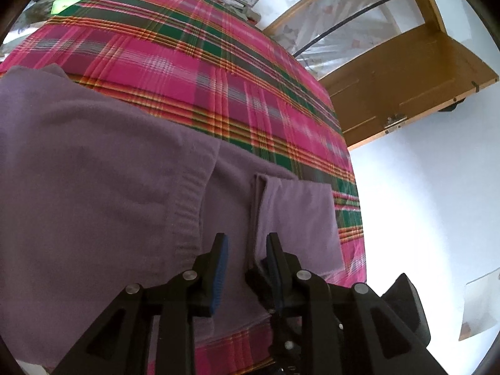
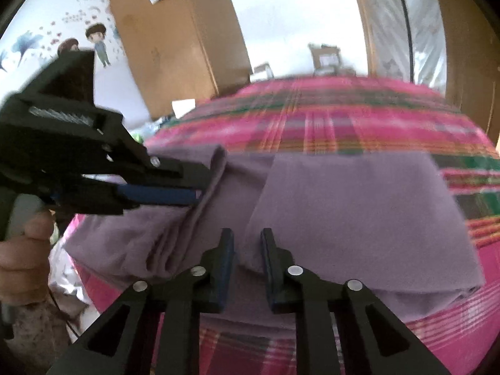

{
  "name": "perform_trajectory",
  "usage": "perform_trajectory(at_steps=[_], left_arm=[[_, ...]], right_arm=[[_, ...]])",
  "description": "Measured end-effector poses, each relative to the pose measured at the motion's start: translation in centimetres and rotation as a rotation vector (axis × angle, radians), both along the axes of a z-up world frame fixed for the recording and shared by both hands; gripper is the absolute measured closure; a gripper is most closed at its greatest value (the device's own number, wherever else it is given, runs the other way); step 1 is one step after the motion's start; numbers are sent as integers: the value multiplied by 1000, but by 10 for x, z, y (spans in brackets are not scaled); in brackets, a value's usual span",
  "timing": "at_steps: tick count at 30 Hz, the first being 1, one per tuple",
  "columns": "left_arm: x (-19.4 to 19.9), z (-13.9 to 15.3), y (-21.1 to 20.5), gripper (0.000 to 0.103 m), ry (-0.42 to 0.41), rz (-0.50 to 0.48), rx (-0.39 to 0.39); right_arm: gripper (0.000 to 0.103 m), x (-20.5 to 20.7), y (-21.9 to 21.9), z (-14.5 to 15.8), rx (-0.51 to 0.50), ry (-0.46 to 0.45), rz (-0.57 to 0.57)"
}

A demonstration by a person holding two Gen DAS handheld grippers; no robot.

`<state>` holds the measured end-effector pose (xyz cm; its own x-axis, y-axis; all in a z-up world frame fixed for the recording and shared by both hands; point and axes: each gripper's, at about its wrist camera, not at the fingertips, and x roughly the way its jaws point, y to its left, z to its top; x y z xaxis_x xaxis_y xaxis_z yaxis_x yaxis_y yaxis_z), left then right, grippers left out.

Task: Fold clothes

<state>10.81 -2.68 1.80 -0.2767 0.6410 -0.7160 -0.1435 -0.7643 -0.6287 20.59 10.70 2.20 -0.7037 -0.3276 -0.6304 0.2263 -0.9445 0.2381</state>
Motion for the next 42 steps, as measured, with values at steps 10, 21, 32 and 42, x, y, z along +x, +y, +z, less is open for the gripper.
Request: perform_trajectory(at_steps=[10, 21, 32, 42], left_arm=[[16, 17, -31, 73, 91, 53, -50], [19, 4, -93, 73, 62, 166, -88], [16, 3, -141, 73, 67, 267, -112], [29, -8, -191, 73, 42, 355, -133]], right_arm=[[85, 11, -1, 13, 26, 31, -6], [85, 11, -33, 26, 56, 114, 77], [85, -1, -54, 6, 44, 32, 139], [85, 11, -61, 16, 138, 85, 119]])
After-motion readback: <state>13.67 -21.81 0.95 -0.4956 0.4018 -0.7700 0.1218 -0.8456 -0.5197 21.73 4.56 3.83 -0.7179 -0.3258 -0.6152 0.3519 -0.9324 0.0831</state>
